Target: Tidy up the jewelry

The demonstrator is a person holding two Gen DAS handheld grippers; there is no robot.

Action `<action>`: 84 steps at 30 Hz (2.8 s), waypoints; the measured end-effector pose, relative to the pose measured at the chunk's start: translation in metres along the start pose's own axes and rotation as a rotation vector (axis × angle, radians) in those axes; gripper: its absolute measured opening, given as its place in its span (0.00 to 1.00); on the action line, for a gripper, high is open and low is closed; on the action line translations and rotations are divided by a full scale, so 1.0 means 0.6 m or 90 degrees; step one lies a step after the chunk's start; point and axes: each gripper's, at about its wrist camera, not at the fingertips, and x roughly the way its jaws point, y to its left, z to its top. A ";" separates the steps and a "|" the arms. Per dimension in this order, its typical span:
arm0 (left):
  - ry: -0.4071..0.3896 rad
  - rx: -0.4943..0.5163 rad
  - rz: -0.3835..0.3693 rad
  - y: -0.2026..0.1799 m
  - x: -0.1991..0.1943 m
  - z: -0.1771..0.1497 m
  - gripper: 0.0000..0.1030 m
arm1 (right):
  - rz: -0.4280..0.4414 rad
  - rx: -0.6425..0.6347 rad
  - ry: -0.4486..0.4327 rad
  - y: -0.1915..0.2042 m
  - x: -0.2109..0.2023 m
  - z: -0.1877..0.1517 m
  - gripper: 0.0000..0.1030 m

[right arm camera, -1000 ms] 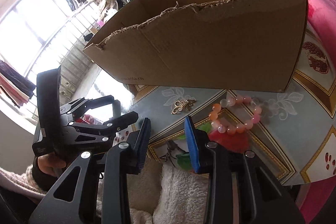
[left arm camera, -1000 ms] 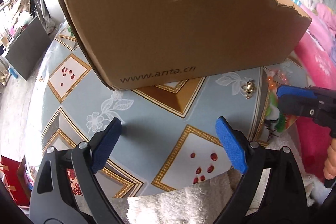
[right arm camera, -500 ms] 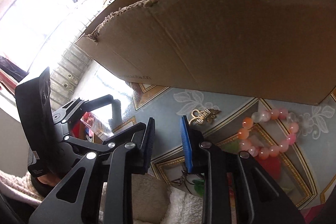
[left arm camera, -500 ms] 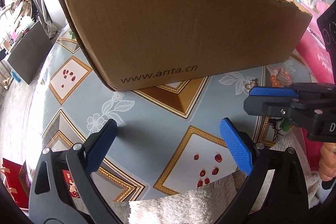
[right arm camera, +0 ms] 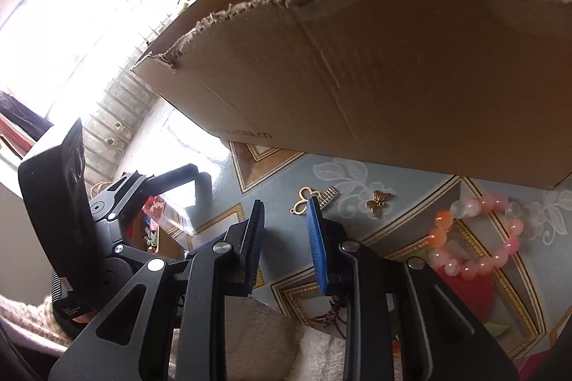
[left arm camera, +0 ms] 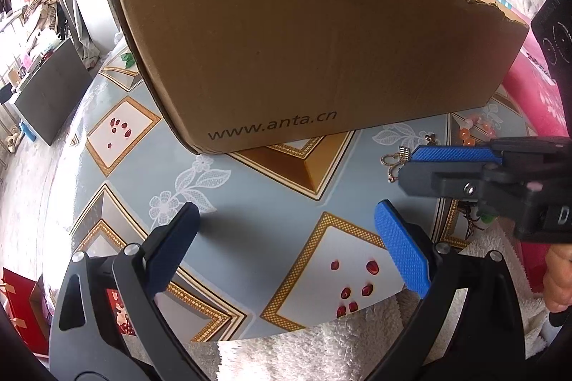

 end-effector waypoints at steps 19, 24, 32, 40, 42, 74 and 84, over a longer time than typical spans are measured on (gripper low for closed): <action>-0.005 0.003 0.000 0.001 -0.002 -0.003 0.92 | -0.044 -0.040 0.014 0.008 0.020 0.014 0.21; -0.006 0.004 -0.001 0.000 0.000 -0.001 0.93 | -0.091 -0.033 0.021 0.011 0.023 0.018 0.22; -0.005 0.004 -0.001 0.000 0.001 0.001 0.93 | -0.065 -0.035 0.020 0.025 0.034 0.013 0.23; -0.001 0.008 -0.003 0.000 0.005 0.004 0.93 | -0.097 -0.017 -0.003 -0.020 -0.007 -0.013 0.23; 0.001 0.009 -0.003 0.000 0.006 0.006 0.93 | -0.087 0.014 -0.010 -0.039 -0.016 -0.017 0.23; 0.038 0.002 0.000 -0.005 0.025 0.032 0.93 | -0.340 -0.039 -0.076 -0.080 -0.069 -0.071 0.94; 0.037 0.001 0.002 -0.007 0.021 0.029 0.93 | -0.347 -0.021 -0.077 -0.087 -0.066 -0.067 0.94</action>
